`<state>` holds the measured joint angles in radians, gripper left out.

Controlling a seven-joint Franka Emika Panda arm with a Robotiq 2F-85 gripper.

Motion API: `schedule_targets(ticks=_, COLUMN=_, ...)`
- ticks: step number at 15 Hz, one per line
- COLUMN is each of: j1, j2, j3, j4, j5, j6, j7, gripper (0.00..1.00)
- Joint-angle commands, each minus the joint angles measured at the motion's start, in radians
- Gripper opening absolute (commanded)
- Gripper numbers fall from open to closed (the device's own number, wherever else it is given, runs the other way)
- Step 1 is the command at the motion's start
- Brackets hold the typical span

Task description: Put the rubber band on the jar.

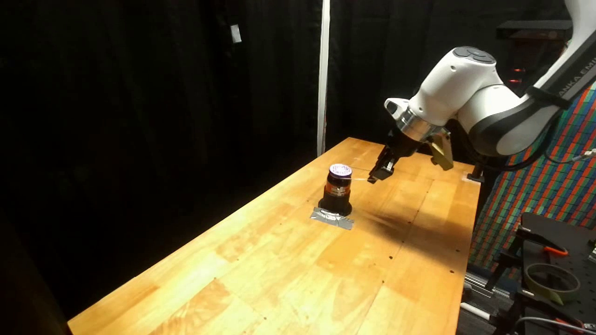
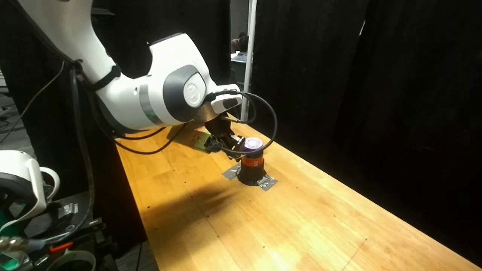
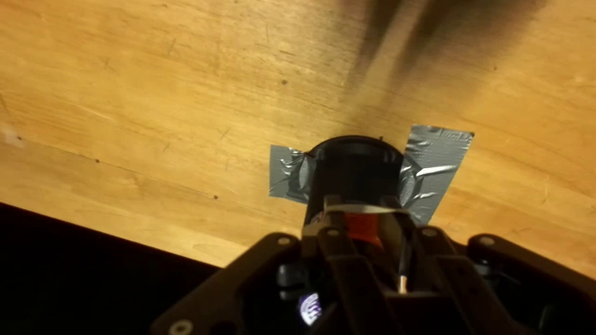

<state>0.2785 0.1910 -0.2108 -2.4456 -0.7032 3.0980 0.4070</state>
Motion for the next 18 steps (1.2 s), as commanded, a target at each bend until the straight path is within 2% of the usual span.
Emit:
schedule_targets(ticks=1, j1=0.148, j2=-0.058, j3=-0.277, j4=-0.031, j5=-0.271, j6=0.141, j7=0.278, gripper=0.13)
schedule_targets(ticks=2, j1=0.193, j2=-0.044, j3=-0.357, j4=-0.007, j5=-0.342, j6=0.184, j7=0.358, gripper=0.11)
schedule_targets(ticks=3, j1=0.244, j2=-0.038, j3=-0.437, j4=0.017, j5=-0.380, j6=0.214, j7=0.409, gripper=0.14)
schedule_targets(ticks=5, j1=0.346, j2=-0.007, j3=-0.583, j4=0.048, j5=-0.368, j6=0.292, j7=0.438, gripper=0.16)
schedule_targets(ticks=7, j1=0.460, j2=0.050, j3=-0.722, j4=0.040, j5=-0.258, j6=0.382, j7=0.372, gripper=0.16)
schedule_targets(ticks=10, j1=0.639, j2=0.210, j3=-0.900, j4=-0.037, j5=-0.005, j6=0.583, j7=0.273, gripper=0.15)
schedule_targets(ticks=11, j1=0.681, j2=0.268, j3=-0.925, j4=-0.082, j5=0.073, j6=0.655, j7=0.257, gripper=0.15)
schedule_targets(ticks=13, j1=0.727, j2=0.362, j3=-0.906, j4=-0.184, j5=0.216, j6=0.785, j7=0.236, gripper=0.15)
schedule_targets(ticks=18, j1=0.754, j2=0.563, j3=-0.765, j4=-0.292, j5=0.458, j6=1.075, j7=0.235, gripper=0.15)
